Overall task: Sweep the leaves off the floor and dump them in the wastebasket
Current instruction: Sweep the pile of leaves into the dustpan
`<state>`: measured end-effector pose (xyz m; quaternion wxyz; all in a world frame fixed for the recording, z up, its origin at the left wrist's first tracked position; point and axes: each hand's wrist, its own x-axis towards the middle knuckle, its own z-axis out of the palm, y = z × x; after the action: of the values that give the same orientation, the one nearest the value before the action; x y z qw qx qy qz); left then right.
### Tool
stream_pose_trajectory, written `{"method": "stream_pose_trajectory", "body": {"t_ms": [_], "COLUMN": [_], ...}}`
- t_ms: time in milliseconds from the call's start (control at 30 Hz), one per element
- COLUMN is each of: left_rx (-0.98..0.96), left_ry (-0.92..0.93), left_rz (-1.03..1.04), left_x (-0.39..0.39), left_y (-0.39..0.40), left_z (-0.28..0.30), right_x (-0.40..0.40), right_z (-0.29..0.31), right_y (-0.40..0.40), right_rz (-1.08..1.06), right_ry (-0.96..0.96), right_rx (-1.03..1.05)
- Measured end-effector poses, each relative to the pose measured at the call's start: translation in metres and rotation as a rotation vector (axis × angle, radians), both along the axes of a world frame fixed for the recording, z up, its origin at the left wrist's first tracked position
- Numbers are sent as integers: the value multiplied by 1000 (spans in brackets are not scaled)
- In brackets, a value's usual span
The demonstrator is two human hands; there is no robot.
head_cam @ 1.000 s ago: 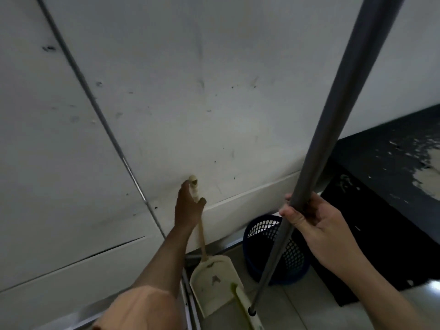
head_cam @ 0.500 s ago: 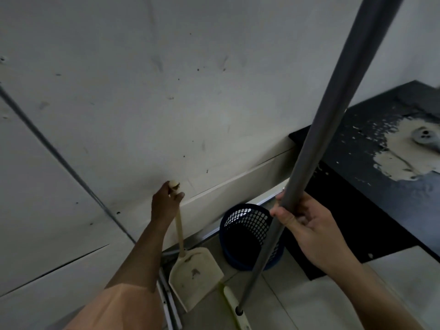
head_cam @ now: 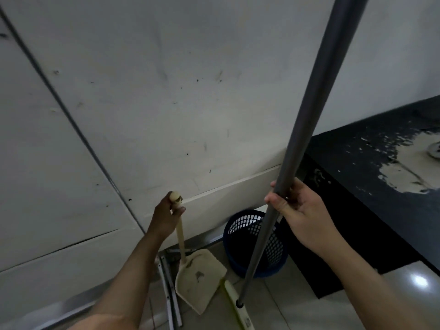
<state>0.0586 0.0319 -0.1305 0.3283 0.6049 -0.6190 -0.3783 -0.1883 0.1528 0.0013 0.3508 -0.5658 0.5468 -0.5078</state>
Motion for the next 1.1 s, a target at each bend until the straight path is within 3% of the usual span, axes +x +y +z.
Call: {"method": "stream_pose_trajectory", "body": {"t_ms": [133,200,333,633,900,1100], "left_rx": [0,-34,-7,-183,-237,-241], "left_ry": [-29,-26,-28,-50,-49,-96], "left_rz": [40,270,277,655,982,1227], "left_x": [5,4,5,16,61,98], "left_y": [15,77,97,198,290,376], "left_z": [23,45,49,76,82,83], "right_x": [-7,-17,-16,-12,52,120], "right_z": [-9,9,11,34,28,23], "right_y": [-2,17,10,15,45,80], "right_rz": [-15,233,178,364,596,788], "right_ry": [57,29,26,93,170,202], "right_rx": [-25,-45,-46,-123,-161,-80]}}
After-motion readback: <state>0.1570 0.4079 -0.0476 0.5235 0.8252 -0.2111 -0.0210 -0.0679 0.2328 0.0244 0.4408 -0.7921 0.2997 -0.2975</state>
